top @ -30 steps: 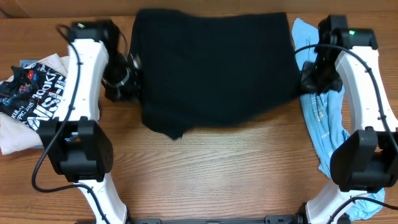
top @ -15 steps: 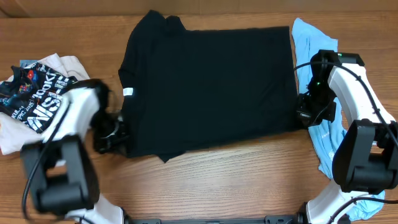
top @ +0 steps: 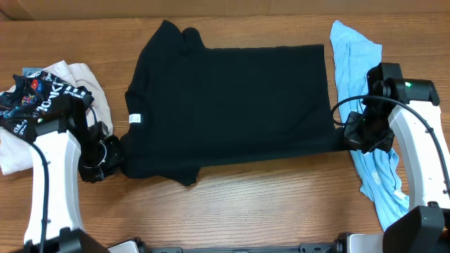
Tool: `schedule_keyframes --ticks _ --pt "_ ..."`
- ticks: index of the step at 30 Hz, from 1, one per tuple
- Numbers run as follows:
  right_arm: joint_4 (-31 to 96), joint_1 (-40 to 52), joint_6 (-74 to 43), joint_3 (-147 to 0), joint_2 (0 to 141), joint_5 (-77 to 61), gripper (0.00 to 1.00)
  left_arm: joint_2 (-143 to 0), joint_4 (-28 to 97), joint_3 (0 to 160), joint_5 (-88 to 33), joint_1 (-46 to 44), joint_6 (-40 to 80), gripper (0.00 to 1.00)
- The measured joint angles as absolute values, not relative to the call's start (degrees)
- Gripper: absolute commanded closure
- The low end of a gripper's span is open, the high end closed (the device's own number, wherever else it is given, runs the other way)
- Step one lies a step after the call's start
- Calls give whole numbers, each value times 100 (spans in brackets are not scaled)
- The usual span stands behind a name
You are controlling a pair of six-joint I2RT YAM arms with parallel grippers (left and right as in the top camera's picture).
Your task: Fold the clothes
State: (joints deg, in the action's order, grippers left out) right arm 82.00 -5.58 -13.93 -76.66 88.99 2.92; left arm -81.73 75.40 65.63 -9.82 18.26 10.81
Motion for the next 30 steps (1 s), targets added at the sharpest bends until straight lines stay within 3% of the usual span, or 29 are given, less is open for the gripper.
schedule_keyframes --ticks 10,22,25,30 --pt "6543 -558 -1044 -7636 9019 -248 96 -7994 5918 6554 -1476 1813 1393 96" --pt "5540 -558 -1004 -7634 9955 -303 96 -9039 4410 6549 -1634 1385 1490 95" --pt "5242 -558 -1004 -7634 10210 -320 96 -9299 4034 6549 -1643 1385 1518 86" --pt "4794 -558 -1000 -7627 10379 -325 96 -9684 3461 6549 -1653 1385 1643 82"
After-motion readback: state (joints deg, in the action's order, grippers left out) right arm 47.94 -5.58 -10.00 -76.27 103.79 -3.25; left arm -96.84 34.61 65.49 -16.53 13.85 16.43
